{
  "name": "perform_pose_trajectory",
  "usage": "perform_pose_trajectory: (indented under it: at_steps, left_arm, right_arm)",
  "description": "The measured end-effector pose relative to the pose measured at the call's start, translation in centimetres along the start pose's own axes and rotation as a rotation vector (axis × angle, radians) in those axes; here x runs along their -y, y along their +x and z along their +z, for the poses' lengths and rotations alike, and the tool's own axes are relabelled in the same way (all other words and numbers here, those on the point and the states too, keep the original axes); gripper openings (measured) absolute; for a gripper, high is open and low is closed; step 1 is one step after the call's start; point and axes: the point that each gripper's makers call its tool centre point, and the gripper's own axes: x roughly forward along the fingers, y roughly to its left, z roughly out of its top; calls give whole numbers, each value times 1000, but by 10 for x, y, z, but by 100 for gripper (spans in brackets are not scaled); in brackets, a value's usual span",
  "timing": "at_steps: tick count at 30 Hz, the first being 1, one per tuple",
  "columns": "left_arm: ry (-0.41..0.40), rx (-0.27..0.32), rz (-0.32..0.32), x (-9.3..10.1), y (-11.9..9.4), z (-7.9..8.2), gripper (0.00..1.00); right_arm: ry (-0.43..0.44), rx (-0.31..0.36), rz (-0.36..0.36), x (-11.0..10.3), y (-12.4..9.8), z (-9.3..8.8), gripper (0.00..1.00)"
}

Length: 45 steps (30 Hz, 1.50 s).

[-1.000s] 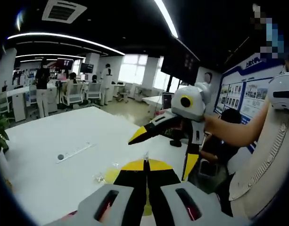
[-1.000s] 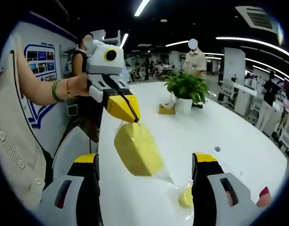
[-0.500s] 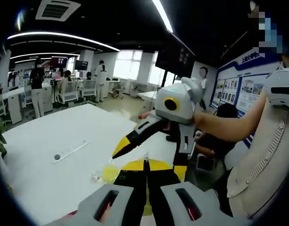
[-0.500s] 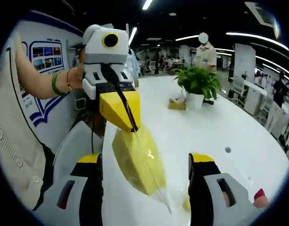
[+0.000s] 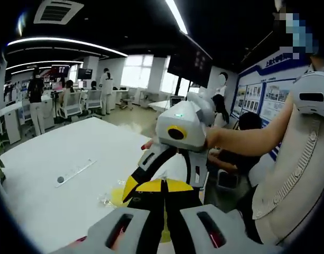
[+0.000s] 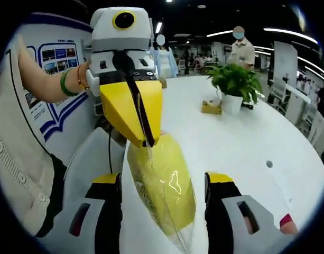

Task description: Compare the silicone blocks by pressing each to a similar depth, holding the contact briefly, and releasing to observe deformation and rebound differences across the visible hardness samples.

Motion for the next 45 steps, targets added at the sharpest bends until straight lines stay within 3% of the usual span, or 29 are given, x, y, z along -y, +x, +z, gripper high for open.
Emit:
perform_pose_trajectory:
  at_steps: [7,17,30,45]
  left_arm:
    - [18,-9,-21,5,2,-1,0]
    - [20,-20,-34,7,4,-4,0]
    - [27,-15,-49,13,0,-7,0]
    - [25,-19,-42,17,-5,-12,0]
  right_arm:
    - [16,-19,38,-5,2,-5,40]
    - [27,-5,40,-6,1,-7,30]
    - [-62,6,20,-14,1,-4,12]
    - [-104,-11,16,-20,6,-5,6]
